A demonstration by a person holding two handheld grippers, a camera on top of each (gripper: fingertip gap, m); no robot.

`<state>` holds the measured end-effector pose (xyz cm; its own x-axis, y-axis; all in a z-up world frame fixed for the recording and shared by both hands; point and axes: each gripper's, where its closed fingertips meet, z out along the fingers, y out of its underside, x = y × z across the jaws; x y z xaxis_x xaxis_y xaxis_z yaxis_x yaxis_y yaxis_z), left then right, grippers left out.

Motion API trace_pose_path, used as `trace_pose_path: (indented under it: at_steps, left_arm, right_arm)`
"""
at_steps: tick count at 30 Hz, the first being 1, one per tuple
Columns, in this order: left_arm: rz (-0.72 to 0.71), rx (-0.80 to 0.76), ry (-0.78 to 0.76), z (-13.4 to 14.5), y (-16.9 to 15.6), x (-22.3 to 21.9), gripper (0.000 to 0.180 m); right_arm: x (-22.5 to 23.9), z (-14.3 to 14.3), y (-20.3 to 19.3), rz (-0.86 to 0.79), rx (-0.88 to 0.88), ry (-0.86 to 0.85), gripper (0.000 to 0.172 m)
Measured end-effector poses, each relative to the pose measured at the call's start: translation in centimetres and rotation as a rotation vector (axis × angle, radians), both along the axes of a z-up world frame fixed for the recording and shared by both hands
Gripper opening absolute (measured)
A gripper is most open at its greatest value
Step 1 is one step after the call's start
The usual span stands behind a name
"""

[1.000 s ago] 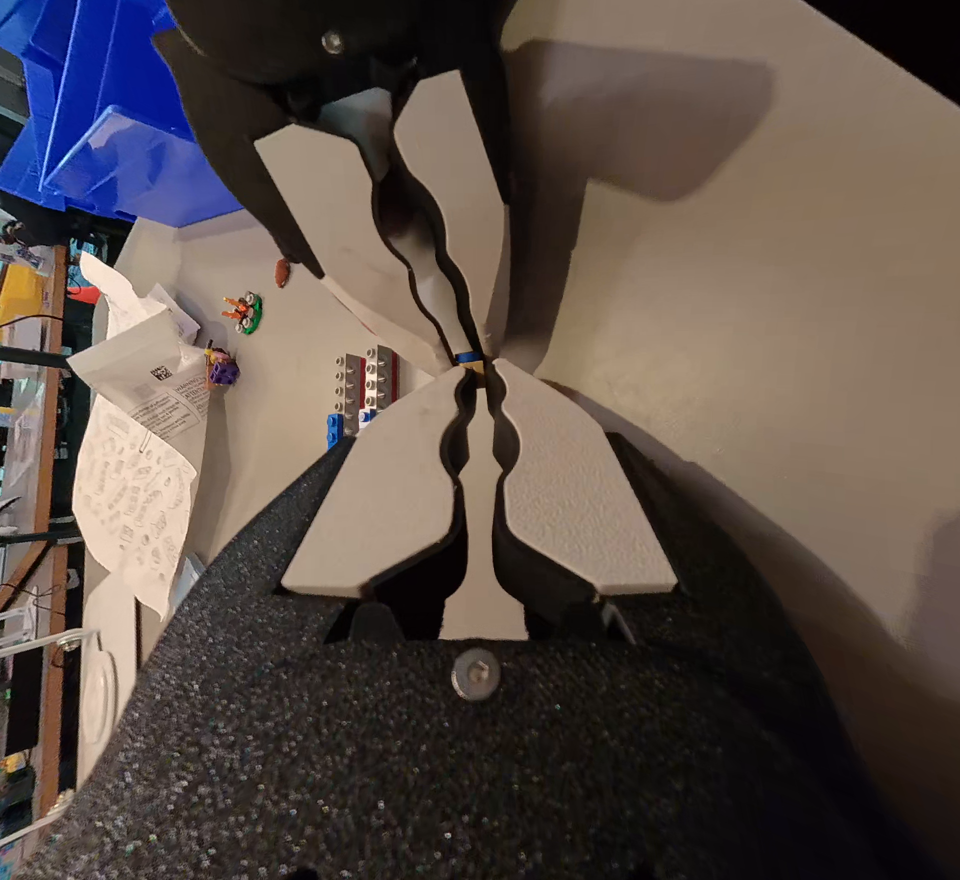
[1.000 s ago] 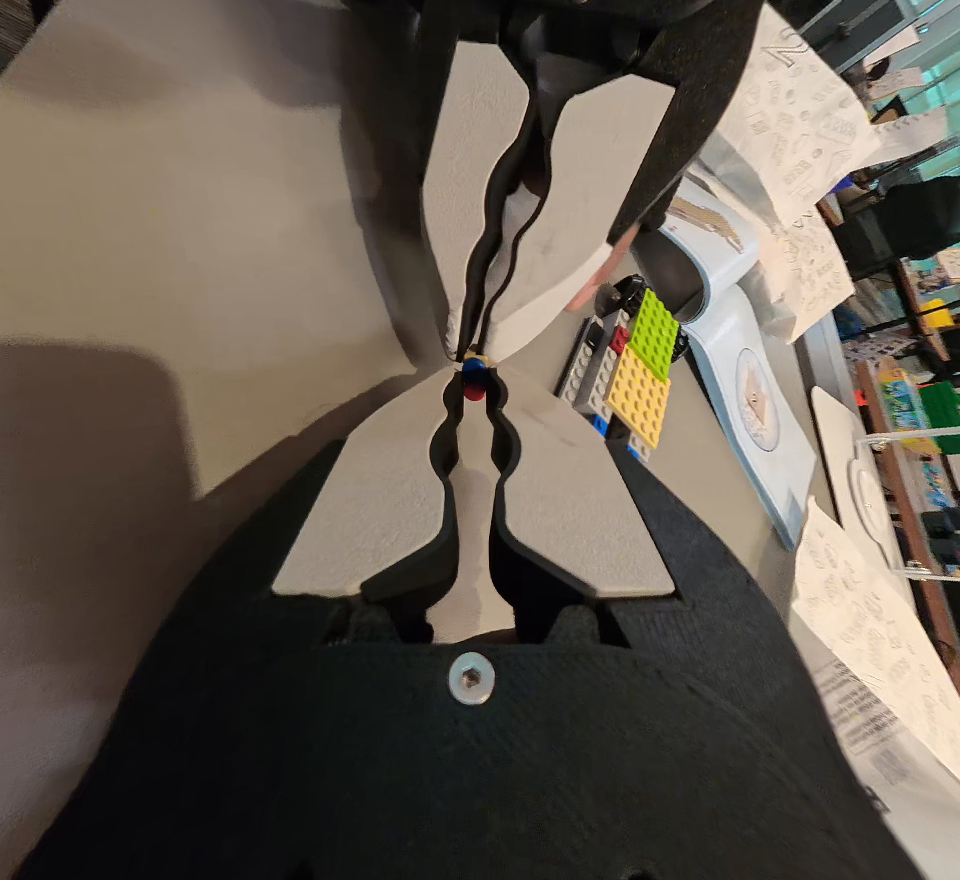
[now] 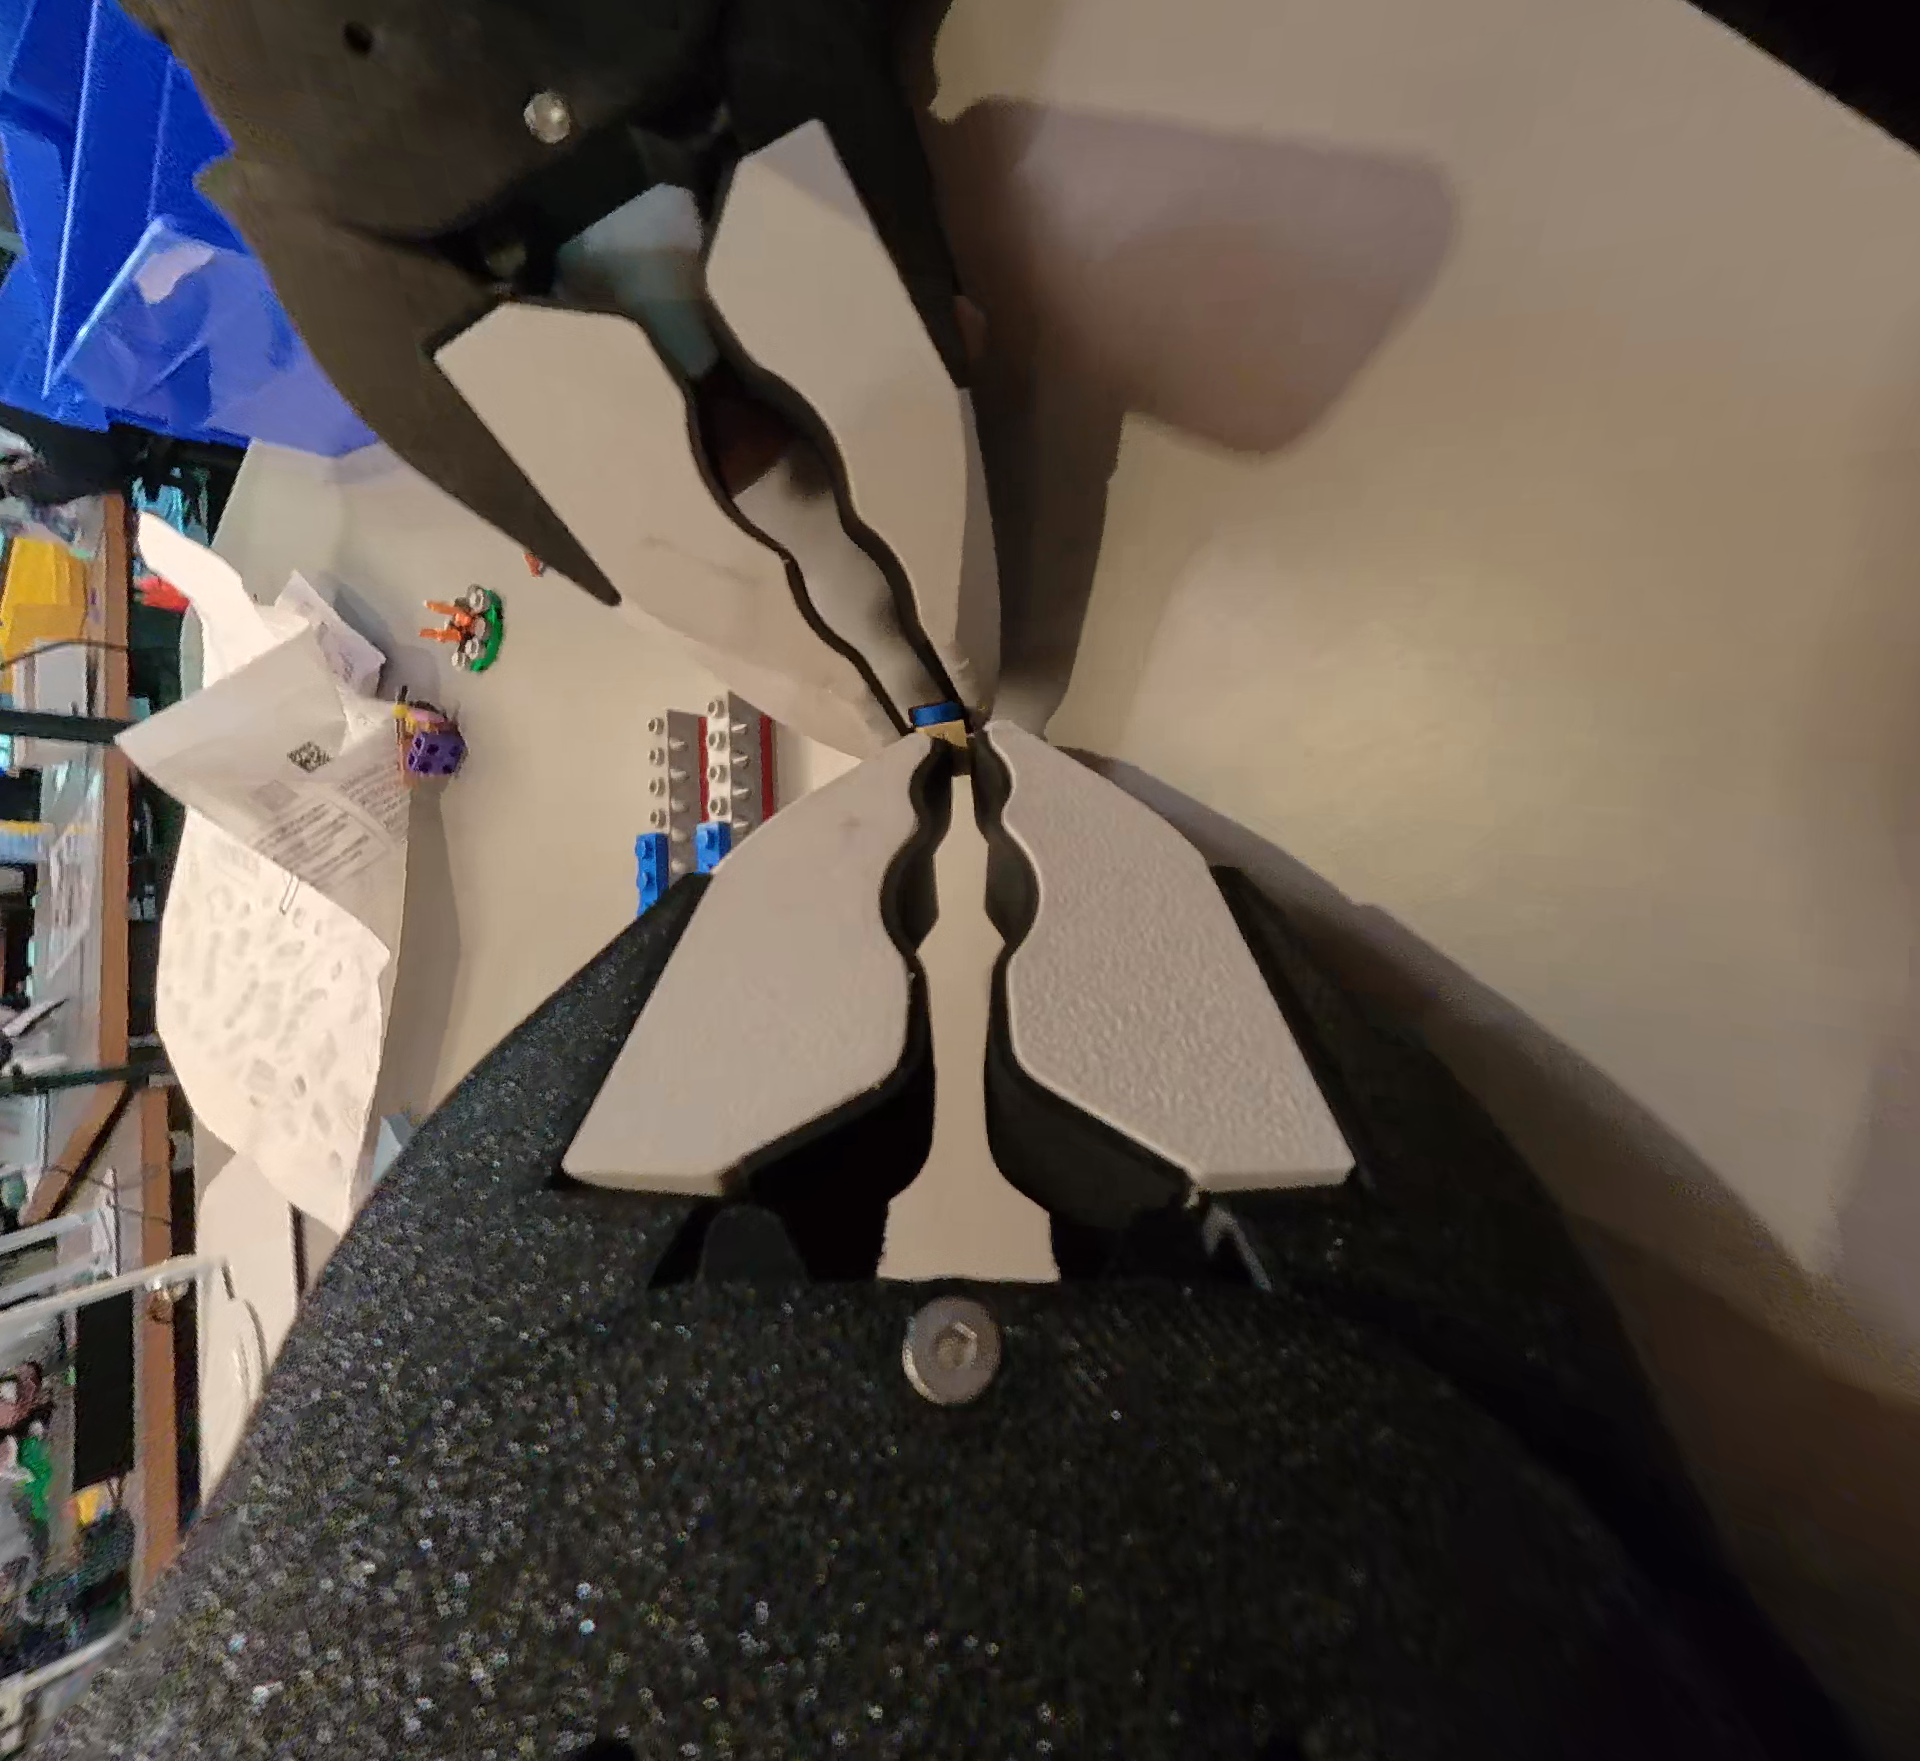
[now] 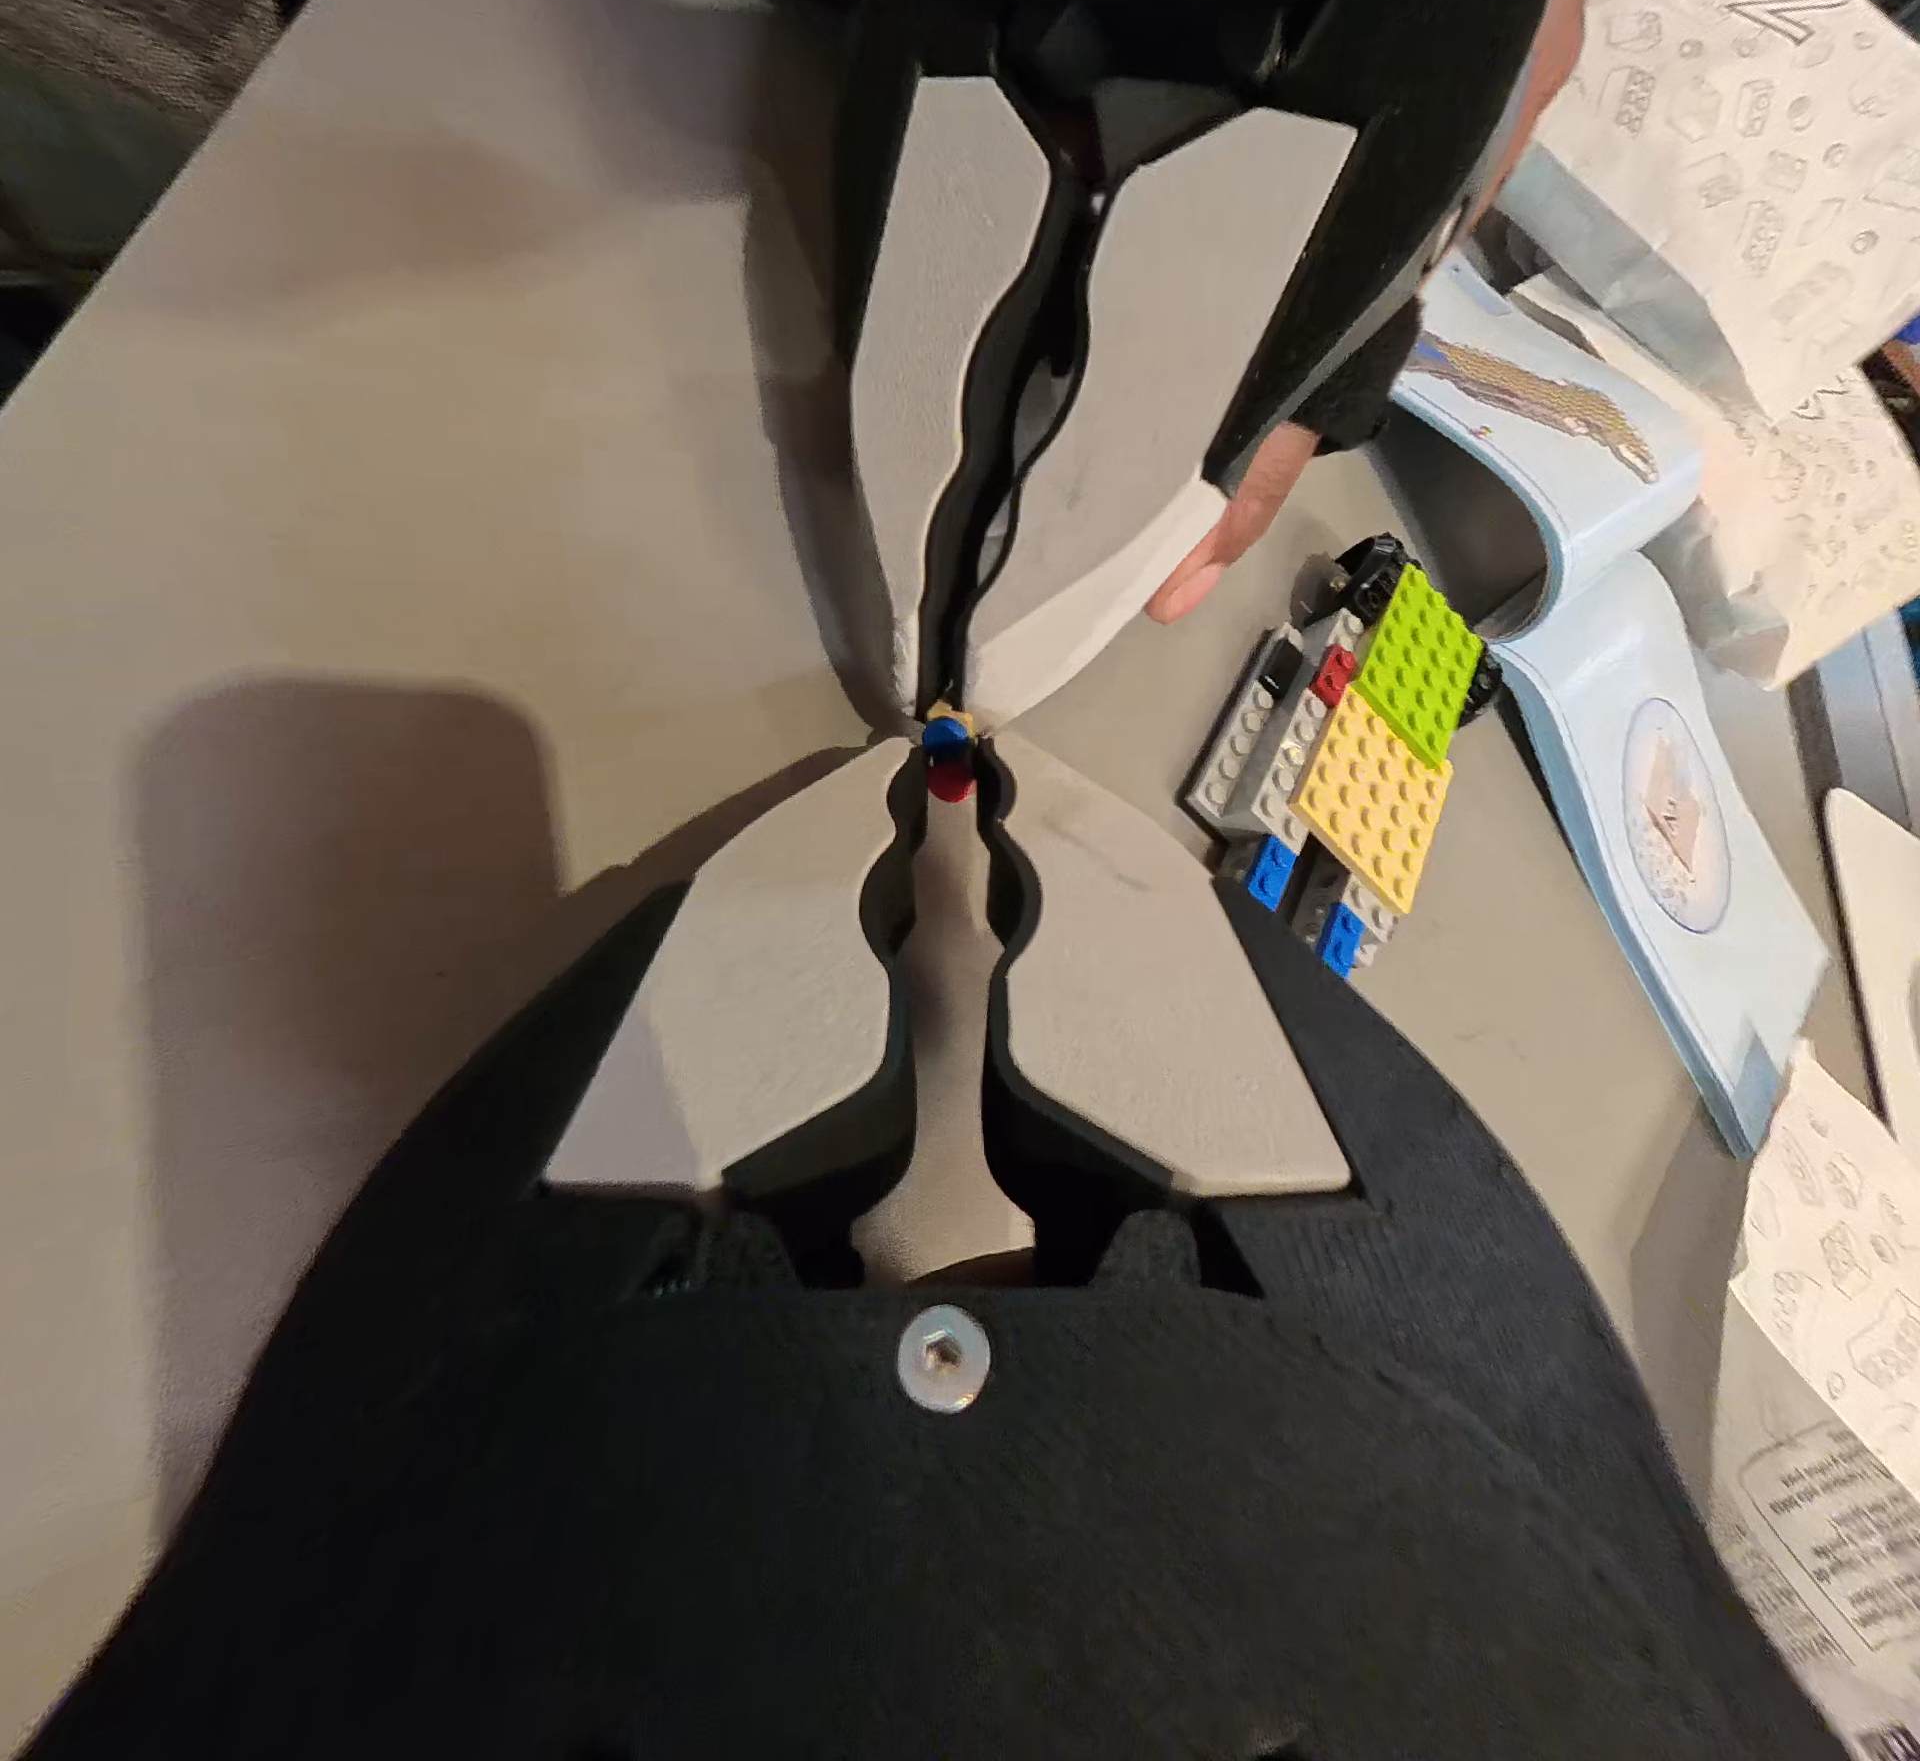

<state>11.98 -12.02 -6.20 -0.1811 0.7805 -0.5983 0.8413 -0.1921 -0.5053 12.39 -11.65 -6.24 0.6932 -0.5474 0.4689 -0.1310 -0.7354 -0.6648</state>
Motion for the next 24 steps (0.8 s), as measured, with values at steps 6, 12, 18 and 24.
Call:
trace_pose_path:
  at_steps: [6,12,18,24]
  left_arm:
    - [0.078,0.000,-0.029,-0.1,-0.7,0.7,0.003]
    - [0.158,-0.012,-0.099,-0.6,-1.6,1.5,0.003]
    - [0.096,-0.048,-0.122,-0.7,-1.3,1.3,0.003]
    - [0.057,-0.076,-0.125,-0.6,-1.1,1.0,0.004]
  right_arm:
    - [0.9,0.1,-0.8,-0.059,-0.152,-0.124,0.009]
    - [1.8,-0.3,-1.8,-0.127,-0.311,-0.158,0.009]
    - [1.6,-0.5,-1.6,-0.089,-0.284,-0.116,0.008]
    - [1.1,-0.5,-1.4,-0.069,-0.130,-0.016,0.008]
